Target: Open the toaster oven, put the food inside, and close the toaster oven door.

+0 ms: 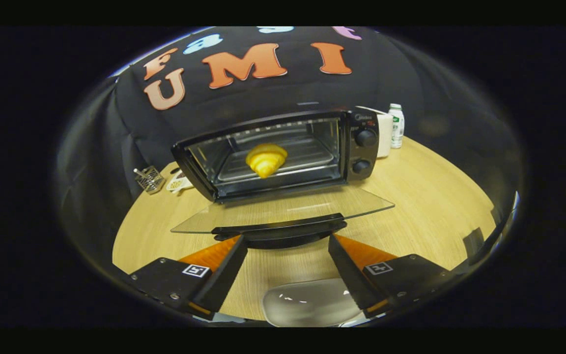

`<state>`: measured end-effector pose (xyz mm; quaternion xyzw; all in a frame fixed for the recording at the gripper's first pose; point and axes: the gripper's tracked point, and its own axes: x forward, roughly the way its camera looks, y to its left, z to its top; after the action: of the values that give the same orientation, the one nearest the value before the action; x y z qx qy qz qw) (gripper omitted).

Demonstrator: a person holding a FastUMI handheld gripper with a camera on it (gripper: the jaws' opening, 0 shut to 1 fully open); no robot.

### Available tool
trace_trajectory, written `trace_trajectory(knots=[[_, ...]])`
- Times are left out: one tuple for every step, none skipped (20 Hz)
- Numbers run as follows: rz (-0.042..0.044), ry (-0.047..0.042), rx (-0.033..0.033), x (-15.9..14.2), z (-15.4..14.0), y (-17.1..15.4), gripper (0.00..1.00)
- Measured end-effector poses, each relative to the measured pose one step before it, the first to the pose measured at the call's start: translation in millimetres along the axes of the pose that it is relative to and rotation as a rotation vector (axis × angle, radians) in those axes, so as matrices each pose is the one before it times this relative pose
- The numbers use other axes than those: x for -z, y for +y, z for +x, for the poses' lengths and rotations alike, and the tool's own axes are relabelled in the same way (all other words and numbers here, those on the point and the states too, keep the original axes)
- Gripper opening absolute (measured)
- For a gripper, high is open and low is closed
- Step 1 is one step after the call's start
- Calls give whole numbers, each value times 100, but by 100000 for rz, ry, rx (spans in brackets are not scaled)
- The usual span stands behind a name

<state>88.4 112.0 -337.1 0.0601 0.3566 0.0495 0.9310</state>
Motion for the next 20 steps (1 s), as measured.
trace_trajectory(knots=[[-383, -1650, -183, -1102, -70, 121, 99], [-78, -1296, -463, -928, 49, 218, 99], [-213, -1597, -462, -948, 120, 280, 99], [-449, -1273, -375, -837, 98, 231, 99], [-455, -1306, -241, -851, 35, 250, 99], [-619, -1064, -156, -876, 279, 172, 99], [-747, -900, -71, -823, 322, 164, 99], [-861, -755, -46, -745, 357, 205, 99], [-696, -775, 21, -682, 421, 172, 99], [-456, -841, 47, -730, 426, 162, 99], [-329, -818, 15, -644, 439, 108, 99], [-402, -440, 34, -636, 499, 97, 99], [-170, -601, 64, -710, 487, 138, 99], [-430, -456, 202, -591, 510, 48, 99], [-1140, -243, 657, -428, 716, -61, 99], [-1165, -148, 665, -330, 500, -121, 99], [-615, 518, 159, -165, 275, 41, 99], [257, 848, -176, -62, -47, 123, 99], [465, -258, -495, -196, -102, 180, 99], [-76, -743, -122, -396, -348, 89, 99]])
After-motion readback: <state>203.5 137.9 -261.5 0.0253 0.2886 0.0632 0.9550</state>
